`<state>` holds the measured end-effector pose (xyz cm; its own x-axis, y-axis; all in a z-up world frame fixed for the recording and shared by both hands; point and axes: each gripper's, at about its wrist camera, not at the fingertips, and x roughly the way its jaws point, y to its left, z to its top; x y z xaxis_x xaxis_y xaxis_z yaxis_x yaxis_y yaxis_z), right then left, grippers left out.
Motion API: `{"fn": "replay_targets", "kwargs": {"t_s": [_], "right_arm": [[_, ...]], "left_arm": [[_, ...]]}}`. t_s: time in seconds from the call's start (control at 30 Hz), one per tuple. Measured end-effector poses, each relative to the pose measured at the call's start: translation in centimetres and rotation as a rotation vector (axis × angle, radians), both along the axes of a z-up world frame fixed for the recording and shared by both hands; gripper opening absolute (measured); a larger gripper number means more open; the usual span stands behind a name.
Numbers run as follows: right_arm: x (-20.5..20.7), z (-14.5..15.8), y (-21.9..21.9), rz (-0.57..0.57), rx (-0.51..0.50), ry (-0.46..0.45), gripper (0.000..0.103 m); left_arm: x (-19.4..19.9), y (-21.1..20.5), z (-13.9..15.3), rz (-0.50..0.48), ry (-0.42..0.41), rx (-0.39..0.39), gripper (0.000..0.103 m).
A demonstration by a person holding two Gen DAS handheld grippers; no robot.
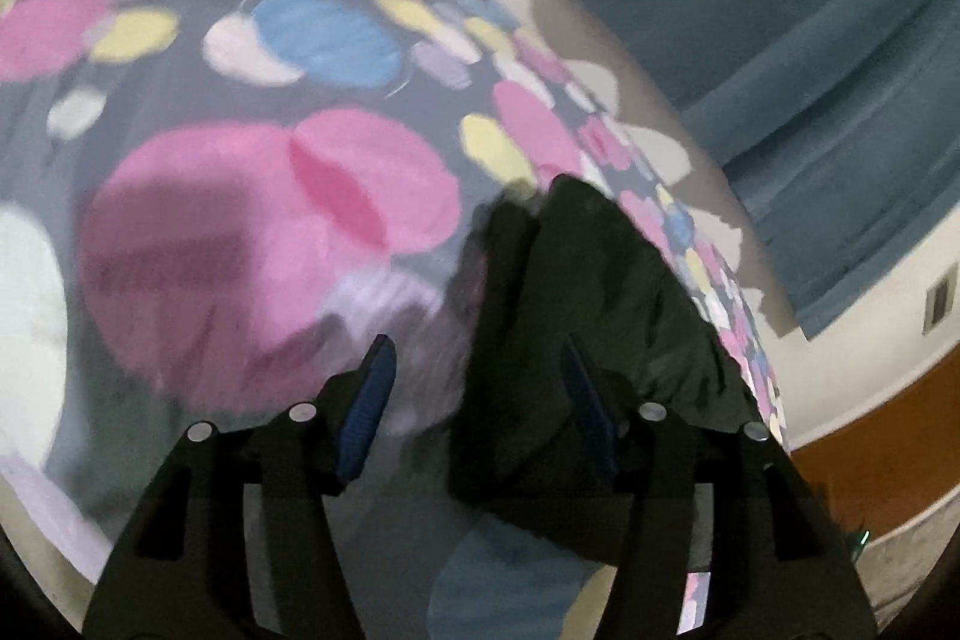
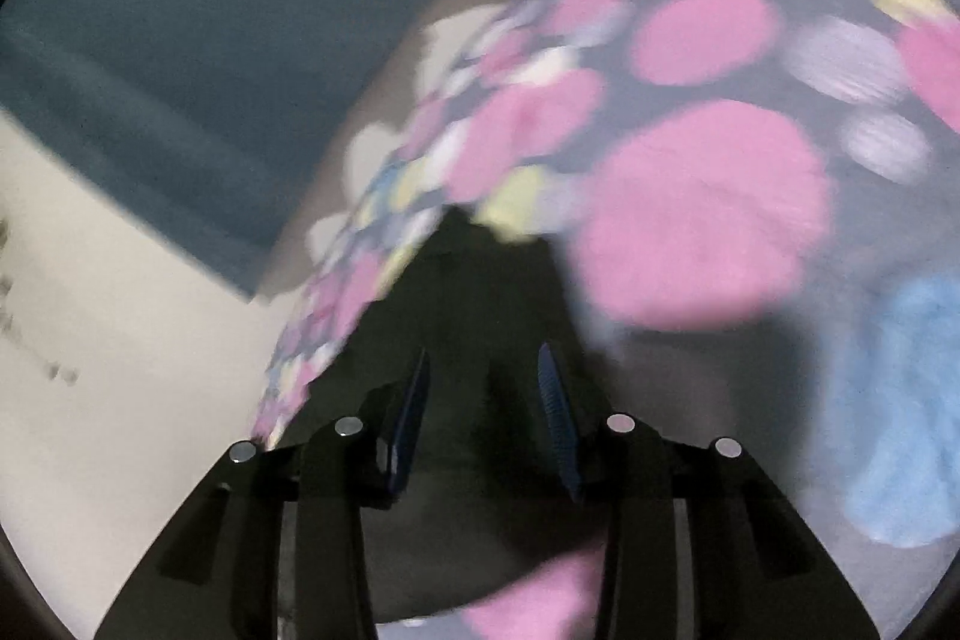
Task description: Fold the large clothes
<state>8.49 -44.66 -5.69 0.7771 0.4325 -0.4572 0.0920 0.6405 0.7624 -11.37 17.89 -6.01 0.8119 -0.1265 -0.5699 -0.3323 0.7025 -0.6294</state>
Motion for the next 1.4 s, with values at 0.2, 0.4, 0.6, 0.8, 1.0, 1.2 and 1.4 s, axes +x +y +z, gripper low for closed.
{"fn": "replay_targets", "kwargs": {"t_s": [0.2,0.4,0.6,0.8,1.0,1.2,1.4], "right_arm": [[8.0,4.7,12.7,0.402,-0.016,-0.006,0.068],[16.3,4.1,25.0,0.647,-0.126,0.097,0.070],[21.4,-3.2,30.2,0.727,-0.220,0.380,0.073],[20.3,-2.2,29.2,0.711,-0.178,0.353,0.074],[16.5,0.4,28.5,0.690,-0.202,0.248,0.074],[14.0,-1.3,28.9,0.707,-0.276,0.254,0.075],[14.0,-2.3,28.9,0.692,-0.270,0.228,0.075]], "left_arm": [[4.1,-1.0,0.4,-0.208,-0.008,-0.011,0.072],[7.4,-0.9,-0.6,-0.266,0.028,-0.032,0.073],[9.2,-1.5,-0.9,-0.315,0.103,0.085,0.073],[10.6,-1.4,-1.5,-0.379,0.135,0.113,0.074],[11.1,-0.3,-3.0,-0.392,0.148,0.019,0.080],[11.3,-0.4,-3.4,-0.419,0.141,0.007,0.090],[12.0,-1.1,-3.5,-0.497,0.121,0.045,0.101]]}}
